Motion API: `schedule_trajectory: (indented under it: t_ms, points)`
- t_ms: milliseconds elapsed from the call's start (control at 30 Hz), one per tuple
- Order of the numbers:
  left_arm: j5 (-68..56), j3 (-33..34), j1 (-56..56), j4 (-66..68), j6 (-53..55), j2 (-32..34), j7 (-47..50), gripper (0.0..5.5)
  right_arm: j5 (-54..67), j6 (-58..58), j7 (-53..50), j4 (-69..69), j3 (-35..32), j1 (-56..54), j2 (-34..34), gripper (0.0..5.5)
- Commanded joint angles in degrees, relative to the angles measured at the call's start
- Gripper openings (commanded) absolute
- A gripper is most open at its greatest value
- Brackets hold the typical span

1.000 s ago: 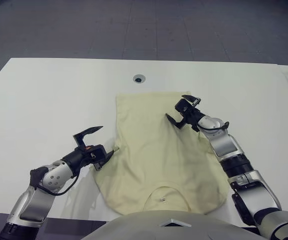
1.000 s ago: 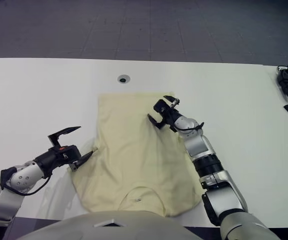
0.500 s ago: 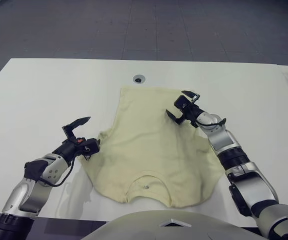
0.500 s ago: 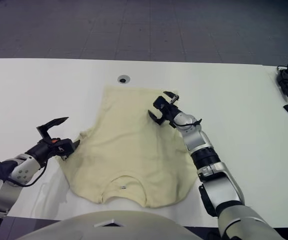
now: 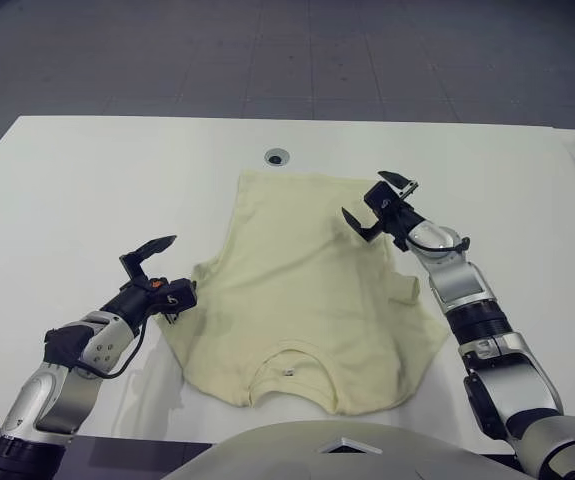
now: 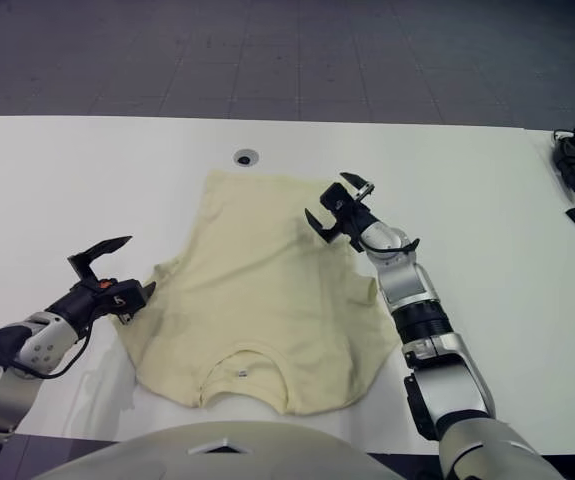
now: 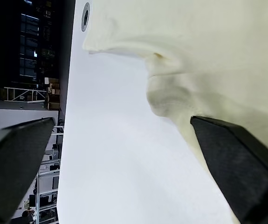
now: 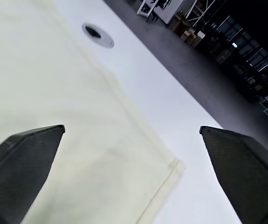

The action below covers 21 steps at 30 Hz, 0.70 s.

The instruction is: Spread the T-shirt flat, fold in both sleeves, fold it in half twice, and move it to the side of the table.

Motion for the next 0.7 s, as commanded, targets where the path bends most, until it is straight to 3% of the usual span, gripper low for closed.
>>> schedule_trajectory:
  t_ms: [33,233,433,700]
  points:
    - [-0.78,0.36,0.16,-0.49,1.05,-0.28,-1.57,5.4,4.45,3.53,2.38,-11.92,-4.48,2.48,-1.84,5.38]
    - [-6.6,0.91,-1.5,-1.28,1.39,-4.09,-1.4,5.4,9.03,10.19,9.52,-31.36,-6.15,11.76,-7.06,5.38]
    - [-20.8,5.06,-4.3,-2.8,1.94,-11.73,0.05,5.4,7.62,4.85,24.68,-46.83,-3.04,31.32,-22.71,5.38]
    - [-29.85,8.39,-9.26,-5.61,3.98,-19.24,4.57,5.4,-3.17,-3.46,28.45,-47.51,-3.29,45.45,-34.63,5.38]
